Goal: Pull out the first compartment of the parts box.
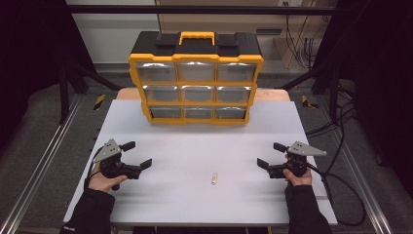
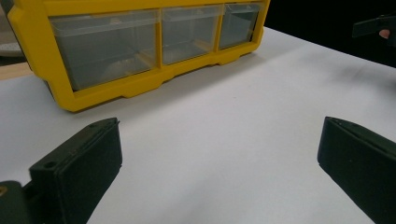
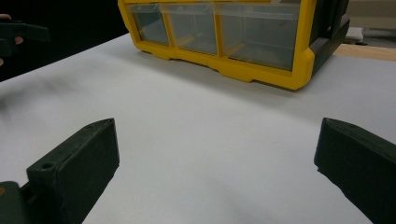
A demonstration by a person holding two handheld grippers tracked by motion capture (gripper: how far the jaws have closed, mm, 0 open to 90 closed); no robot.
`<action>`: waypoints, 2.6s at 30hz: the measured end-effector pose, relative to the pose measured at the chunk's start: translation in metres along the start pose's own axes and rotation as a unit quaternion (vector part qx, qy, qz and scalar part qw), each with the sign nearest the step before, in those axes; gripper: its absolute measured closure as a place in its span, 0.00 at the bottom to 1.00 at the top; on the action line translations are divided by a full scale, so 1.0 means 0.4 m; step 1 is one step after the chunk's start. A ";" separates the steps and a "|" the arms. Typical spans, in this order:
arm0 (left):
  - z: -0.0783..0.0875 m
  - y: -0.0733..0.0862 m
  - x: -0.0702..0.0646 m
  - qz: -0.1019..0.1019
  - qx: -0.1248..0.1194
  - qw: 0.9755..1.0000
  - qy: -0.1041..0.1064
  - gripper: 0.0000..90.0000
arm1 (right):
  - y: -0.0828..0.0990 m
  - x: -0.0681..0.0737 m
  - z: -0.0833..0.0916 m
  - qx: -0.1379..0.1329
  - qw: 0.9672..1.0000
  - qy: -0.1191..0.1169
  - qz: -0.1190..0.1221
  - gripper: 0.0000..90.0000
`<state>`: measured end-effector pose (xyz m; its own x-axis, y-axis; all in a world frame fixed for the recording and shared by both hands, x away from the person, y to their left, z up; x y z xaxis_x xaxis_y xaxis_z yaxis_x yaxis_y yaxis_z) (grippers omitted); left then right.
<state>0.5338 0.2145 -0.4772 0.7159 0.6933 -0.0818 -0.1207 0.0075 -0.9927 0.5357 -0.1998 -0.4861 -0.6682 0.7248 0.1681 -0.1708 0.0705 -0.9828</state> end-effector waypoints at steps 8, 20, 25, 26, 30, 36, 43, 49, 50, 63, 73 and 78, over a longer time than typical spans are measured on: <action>-0.001 0.007 -0.001 -0.003 0.009 1.000 -0.001 0.00 | 0.001 0.001 0.001 0.003 1.000 -0.001 0.001 0.01; -0.009 0.010 0.002 0.000 0.015 1.000 -0.006 0.00 | 0.004 0.001 0.000 0.007 1.000 -0.001 0.005 0.01; -0.010 -0.003 0.005 -0.001 0.009 1.000 -0.008 0.00 | 0.004 0.001 0.000 0.007 1.000 -0.002 0.003 0.01; -0.010 -0.003 0.005 -0.001 0.009 1.000 -0.008 0.00 | 0.004 0.001 0.000 0.007 1.000 -0.002 0.003 0.01; -0.013 -0.013 0.002 -0.001 0.009 1.000 -0.006 0.00 | 0.005 0.001 0.000 0.008 1.000 -0.001 0.003 0.01; -0.015 -0.028 0.003 -0.008 0.011 1.000 -0.011 0.00 | 0.005 0.001 0.000 0.008 1.000 -0.001 0.004 0.01; -0.020 -0.043 0.000 -0.010 0.012 1.000 -0.008 0.00 | 0.003 0.001 0.001 0.008 1.000 -0.001 0.003 0.01; -0.033 -0.062 -0.007 -0.016 0.011 1.000 -0.003 0.00 | 0.003 0.001 0.001 0.008 1.000 -0.002 0.003 0.01; -0.034 -0.065 -0.007 -0.016 0.010 1.000 -0.003 0.00 | 0.003 0.001 0.001 0.007 1.000 -0.001 0.003 0.01; -0.047 -0.091 -0.001 -0.028 0.012 1.000 -0.003 0.00 | 0.003 0.000 -0.001 0.007 1.000 -0.002 0.004 0.01; -0.059 -0.111 0.002 -0.044 0.018 0.999 -0.004 0.00 | 0.002 0.000 -0.002 0.007 1.000 -0.002 0.006 0.01; -0.063 -0.117 0.004 -0.049 0.022 0.999 -0.004 0.00 | 0.003 0.002 -0.003 0.008 1.000 -0.004 0.004 0.01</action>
<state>0.5580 0.1971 -0.4331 0.7207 0.6931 0.0171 -0.0794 0.1070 -0.9911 0.5358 -0.1983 -0.4873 -0.6750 0.7201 0.1607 -0.1765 0.0539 -0.9828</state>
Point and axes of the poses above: each handheld gripper's, and its own axes: z roughly backward along the jaws, y roughly out of its underside, x roughly to its left, the point moved 10 cm from there along -z, roughly forward along the jaws, and after that the axes turned 14 degrees about -x, right-handed, at the moved point
